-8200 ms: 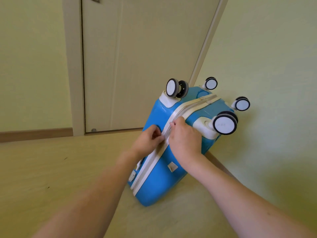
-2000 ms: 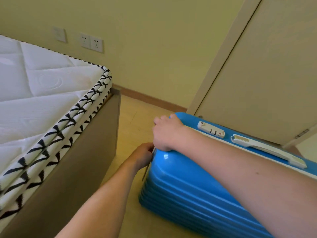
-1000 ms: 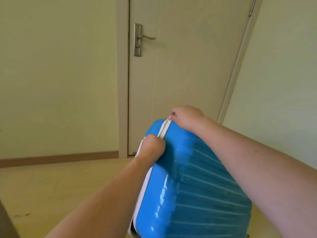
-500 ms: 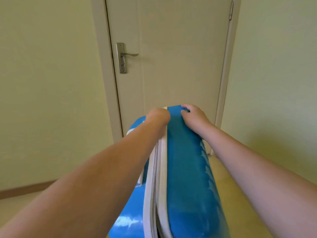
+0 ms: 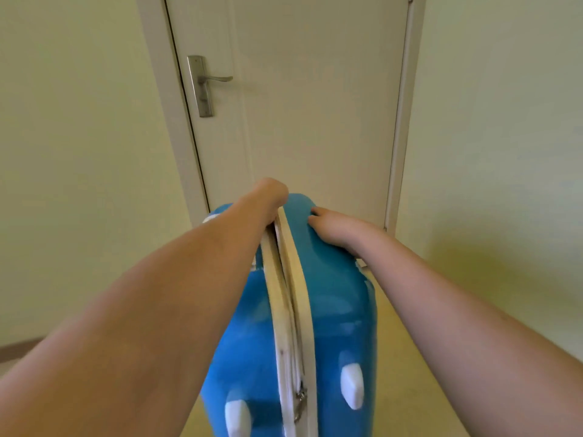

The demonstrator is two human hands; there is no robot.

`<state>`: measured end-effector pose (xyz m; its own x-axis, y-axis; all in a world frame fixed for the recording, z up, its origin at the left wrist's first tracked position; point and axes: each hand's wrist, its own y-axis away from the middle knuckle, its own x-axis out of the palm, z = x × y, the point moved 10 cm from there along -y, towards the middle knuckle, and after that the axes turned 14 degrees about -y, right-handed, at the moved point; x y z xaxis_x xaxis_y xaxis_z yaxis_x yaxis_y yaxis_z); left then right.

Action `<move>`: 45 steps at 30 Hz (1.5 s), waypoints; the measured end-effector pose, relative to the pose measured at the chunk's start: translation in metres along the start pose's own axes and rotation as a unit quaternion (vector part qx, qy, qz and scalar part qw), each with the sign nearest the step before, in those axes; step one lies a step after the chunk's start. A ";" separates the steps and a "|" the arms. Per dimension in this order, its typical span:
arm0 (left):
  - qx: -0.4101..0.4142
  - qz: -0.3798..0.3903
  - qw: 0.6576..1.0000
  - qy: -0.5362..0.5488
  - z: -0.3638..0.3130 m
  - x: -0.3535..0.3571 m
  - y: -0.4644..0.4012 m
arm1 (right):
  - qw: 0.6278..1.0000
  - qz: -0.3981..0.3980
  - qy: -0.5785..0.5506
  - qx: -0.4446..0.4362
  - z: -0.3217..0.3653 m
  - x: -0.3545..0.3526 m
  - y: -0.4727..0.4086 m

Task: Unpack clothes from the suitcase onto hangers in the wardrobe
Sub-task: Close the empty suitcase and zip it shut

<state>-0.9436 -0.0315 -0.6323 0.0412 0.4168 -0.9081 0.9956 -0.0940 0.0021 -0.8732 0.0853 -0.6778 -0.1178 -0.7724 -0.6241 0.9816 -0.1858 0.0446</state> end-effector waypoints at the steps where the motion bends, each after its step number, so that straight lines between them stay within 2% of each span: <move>1: 0.028 -0.035 0.997 -0.062 -0.004 -0.006 0.002 | 1.000 -0.013 0.015 0.006 0.001 0.001 -0.001; 3: 0.136 -0.020 0.972 -0.192 -0.018 0.007 0.010 | 1.000 -0.011 0.018 0.018 0.000 0.008 -0.006; 4: 0.159 0.011 0.960 -0.229 -0.018 0.014 0.018 | 0.999 -0.007 0.020 0.024 0.001 0.011 -0.007; 5: 0.185 0.006 0.951 -0.249 -0.017 0.014 0.025 | 0.999 -0.006 0.022 0.026 0.002 0.012 -0.006; 6: 0.186 0.007 0.953 -0.238 -0.016 0.014 0.038 | 0.999 -0.008 0.027 0.026 0.003 0.013 -0.006; 8: 0.111 -0.035 0.990 -0.077 0.000 -0.005 0.051 | 0.999 -0.020 0.035 0.021 0.008 0.015 -0.004; 10: 0.164 -0.066 0.978 -0.108 -0.001 -0.013 0.074 | 0.998 -0.025 0.047 0.033 0.009 0.017 -0.002; 12: 0.216 -0.028 0.967 -0.129 0.003 -0.006 0.098 | 0.996 -0.039 0.066 0.049 0.010 0.017 0.002; 14: 0.250 -0.025 0.959 -0.130 0.018 -0.003 0.126 | 0.991 -0.092 0.094 0.028 0.016 0.008 0.008; 16: 0.298 -0.089 0.942 -0.129 0.035 -0.010 0.143 | 0.983 -0.158 0.089 -0.018 0.024 -0.002 0.019; 18: 0.323 -0.179 0.921 -0.127 0.049 -0.026 0.153 | 0.980 -0.172 0.082 -0.057 0.031 0.002 0.027; 23: 0.410 -0.315 0.835 -0.188 0.062 -0.028 0.192 | 0.980 -0.104 0.133 -0.106 0.055 0.033 0.031; 25: 0.444 -0.375 0.787 -0.209 0.078 -0.013 0.222 | 0.978 -0.102 0.142 -0.110 0.060 0.036 0.032; 28: 0.514 -0.437 0.695 -0.247 0.101 0.019 0.259 | 0.978 -0.080 0.168 -0.098 0.061 0.043 0.031; 29: 0.530 -0.445 0.673 -0.261 0.108 0.029 0.264 | 0.977 -0.075 0.175 -0.095 0.062 0.045 0.033; 30: 0.533 -0.446 0.665 -0.272 0.114 0.035 0.264 | 0.977 -0.075 0.176 -0.097 0.063 0.045 0.035; 33: 0.518 -0.415 0.670 -0.333 0.124 0.045 0.257 | 0.966 -0.096 0.181 -0.155 0.085 0.047 0.048; 35: 0.522 -0.385 0.651 -0.395 0.125 0.058 0.256 | 0.957 -0.070 0.191 -0.205 0.105 0.062 0.060; 37: 0.522 -0.382 0.632 -0.428 0.127 0.067 0.260 | 0.961 -0.023 0.192 -0.196 0.110 0.077 0.063; 38: 0.514 -0.388 0.634 -0.429 0.130 0.068 0.262 | 0.965 -0.010 0.189 -0.180 0.109 0.081 0.061; 41: 0.466 -0.383 0.671 -0.431 0.136 0.076 0.263 | 0.975 -0.010 0.173 -0.140 0.098 0.079 0.052; 45: 0.381 -0.386 0.745 -0.389 0.138 0.070 0.264 | 0.976 -0.010 0.182 -0.122 0.096 0.078 0.050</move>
<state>-0.6897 -0.1524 -0.7530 -0.8748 -0.0090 -0.4844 0.3480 -0.7074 -0.6152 -0.8478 -0.0427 -0.6495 -0.1205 -0.4956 -0.8602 0.9913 -0.0141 -0.1307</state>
